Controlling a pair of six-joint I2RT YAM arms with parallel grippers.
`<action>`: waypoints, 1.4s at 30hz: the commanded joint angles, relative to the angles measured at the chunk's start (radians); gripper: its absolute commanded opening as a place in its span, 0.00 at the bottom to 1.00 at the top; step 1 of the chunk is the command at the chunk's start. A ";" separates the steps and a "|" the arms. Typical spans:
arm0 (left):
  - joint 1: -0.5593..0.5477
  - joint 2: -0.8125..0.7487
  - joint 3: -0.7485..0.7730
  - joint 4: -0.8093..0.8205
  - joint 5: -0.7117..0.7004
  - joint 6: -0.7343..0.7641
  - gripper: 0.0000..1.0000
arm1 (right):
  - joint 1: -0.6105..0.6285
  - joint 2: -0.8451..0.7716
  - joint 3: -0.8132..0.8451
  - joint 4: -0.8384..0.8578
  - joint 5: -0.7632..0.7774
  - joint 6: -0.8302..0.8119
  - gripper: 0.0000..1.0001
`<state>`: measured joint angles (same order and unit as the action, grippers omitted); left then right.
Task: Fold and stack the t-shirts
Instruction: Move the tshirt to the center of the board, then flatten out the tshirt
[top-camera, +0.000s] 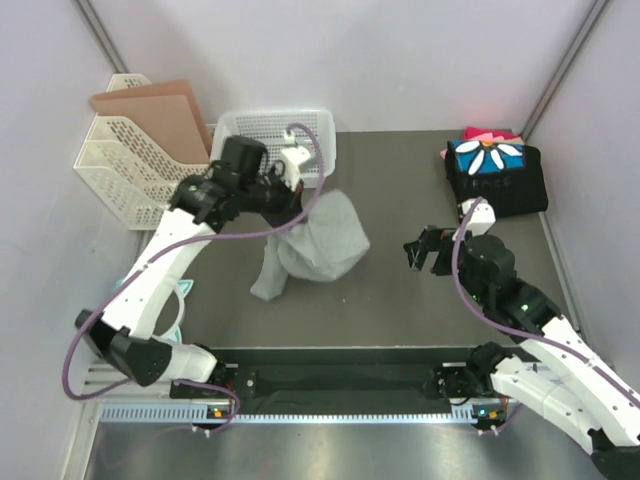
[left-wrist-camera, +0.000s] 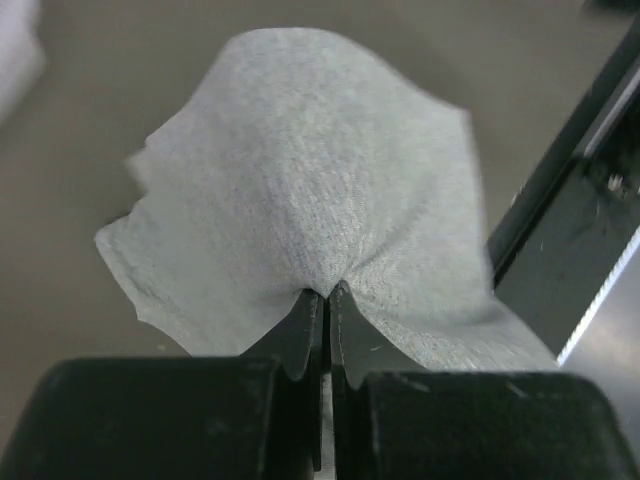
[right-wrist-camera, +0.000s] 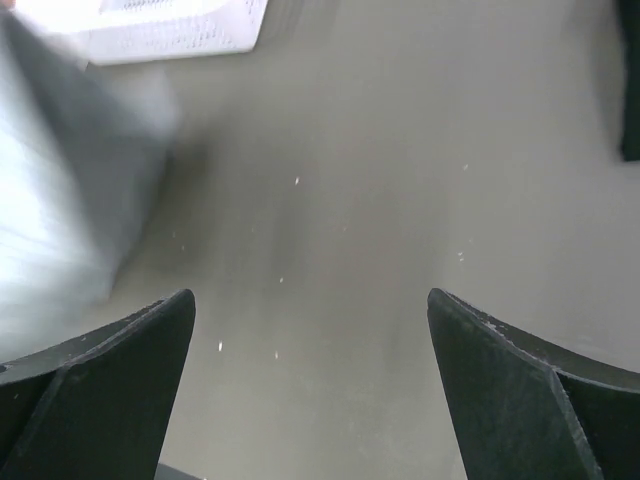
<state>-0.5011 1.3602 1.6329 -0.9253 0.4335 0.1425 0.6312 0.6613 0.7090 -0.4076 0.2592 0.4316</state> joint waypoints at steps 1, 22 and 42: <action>-0.043 0.039 -0.178 -0.047 0.031 0.069 0.00 | 0.004 -0.066 0.063 -0.033 0.083 0.021 1.00; 0.133 0.062 -0.235 0.117 -0.100 0.055 0.89 | 0.090 0.214 -0.022 0.087 -0.449 -0.060 0.98; 0.243 0.379 -0.398 0.349 -0.216 0.063 0.82 | 0.231 0.250 0.003 0.087 -0.357 0.004 0.96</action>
<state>-0.3069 1.7248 1.1412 -0.6624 0.2012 0.2146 0.8425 0.9298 0.6827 -0.3302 -0.1150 0.4171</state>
